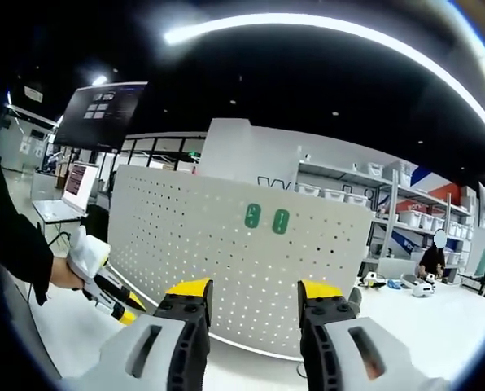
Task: Insert the hook assembly into the mounting plate slot until the hook locks in place.
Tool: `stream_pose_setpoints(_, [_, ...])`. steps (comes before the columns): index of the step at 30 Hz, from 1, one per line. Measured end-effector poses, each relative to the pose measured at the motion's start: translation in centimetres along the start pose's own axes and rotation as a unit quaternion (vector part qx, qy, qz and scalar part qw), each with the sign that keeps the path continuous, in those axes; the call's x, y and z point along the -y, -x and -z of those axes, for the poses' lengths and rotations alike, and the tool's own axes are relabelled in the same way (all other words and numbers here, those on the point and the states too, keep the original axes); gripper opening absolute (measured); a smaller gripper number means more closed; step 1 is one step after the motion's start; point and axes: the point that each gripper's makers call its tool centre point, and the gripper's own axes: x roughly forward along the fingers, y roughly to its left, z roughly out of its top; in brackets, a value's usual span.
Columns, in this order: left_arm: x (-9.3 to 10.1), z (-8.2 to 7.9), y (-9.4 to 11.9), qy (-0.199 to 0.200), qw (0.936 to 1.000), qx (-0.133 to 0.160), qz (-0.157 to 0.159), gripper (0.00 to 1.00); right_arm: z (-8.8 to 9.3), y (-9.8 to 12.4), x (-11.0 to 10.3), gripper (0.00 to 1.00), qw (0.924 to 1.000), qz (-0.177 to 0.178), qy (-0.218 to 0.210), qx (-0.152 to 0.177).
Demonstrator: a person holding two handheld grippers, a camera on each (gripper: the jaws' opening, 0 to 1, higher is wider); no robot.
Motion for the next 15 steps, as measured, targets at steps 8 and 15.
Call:
stream_pose_setpoints(8, [-0.6,0.9,-1.8,-0.006,0.9998,-0.019,-0.002,0.23,0.6,-0.1,0.0,0.39,1.0,0.002,-0.001,-0.008])
stream_pose_setpoints(15, [-0.7,1.7,-2.9,-0.012,0.9993,-0.035,0.0,0.2,1.1,-0.3,0.1,0.39,0.9999,0.004,-0.006,-0.013])
